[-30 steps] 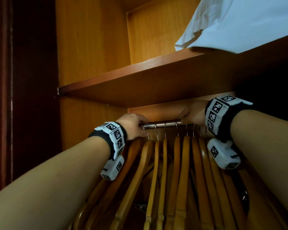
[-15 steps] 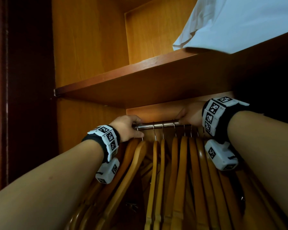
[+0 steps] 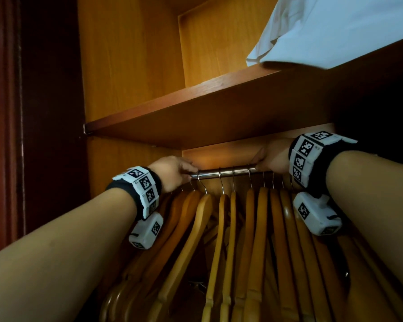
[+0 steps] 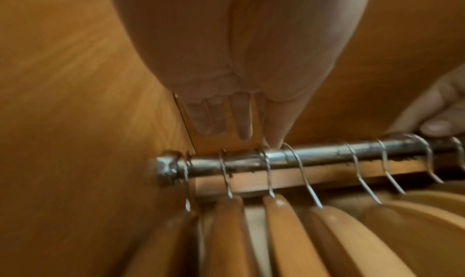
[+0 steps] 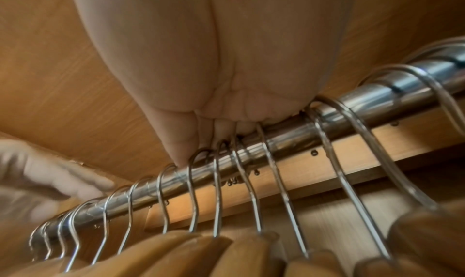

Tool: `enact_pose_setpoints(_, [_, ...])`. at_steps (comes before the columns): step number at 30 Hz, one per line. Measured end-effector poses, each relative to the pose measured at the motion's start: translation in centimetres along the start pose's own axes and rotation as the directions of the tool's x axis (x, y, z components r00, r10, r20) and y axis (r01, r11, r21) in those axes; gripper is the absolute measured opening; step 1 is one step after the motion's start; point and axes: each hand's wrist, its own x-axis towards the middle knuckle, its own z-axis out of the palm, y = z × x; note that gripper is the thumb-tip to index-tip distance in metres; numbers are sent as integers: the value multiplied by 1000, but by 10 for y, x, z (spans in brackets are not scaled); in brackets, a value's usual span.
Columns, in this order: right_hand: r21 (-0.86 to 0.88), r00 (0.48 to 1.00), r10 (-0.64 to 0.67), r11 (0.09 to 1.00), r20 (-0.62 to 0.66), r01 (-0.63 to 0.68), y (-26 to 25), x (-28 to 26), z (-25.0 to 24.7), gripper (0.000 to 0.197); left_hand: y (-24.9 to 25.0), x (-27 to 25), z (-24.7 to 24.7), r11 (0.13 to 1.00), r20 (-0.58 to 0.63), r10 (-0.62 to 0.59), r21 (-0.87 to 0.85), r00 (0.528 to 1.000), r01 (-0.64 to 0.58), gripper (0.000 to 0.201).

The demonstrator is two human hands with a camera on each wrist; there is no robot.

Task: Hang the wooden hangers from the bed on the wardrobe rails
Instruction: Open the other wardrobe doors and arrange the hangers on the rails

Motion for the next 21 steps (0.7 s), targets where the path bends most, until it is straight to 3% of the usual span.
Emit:
enact_pose_setpoints(10, [35,1000,9,999,-25,-8,8,7,3,40,5,4,0,1000,87,2,0,996,-2,64])
enact_pose_setpoints(14, [-10,1000,26,1000,7,-26,6,5,3,40,3,2,-8,997,127,-62,62,990,54,79])
enact_pose_setpoints(18, [11,1000,24,1000,10,-24,6,8,2,38,-5,-2,-23,976,56,-196,104,979,189,71])
enact_pose_setpoints(21, [43,998,15,999,63,-18,15,21,3,44,-13,1,-23,968,65,-227,121,972,219,68])
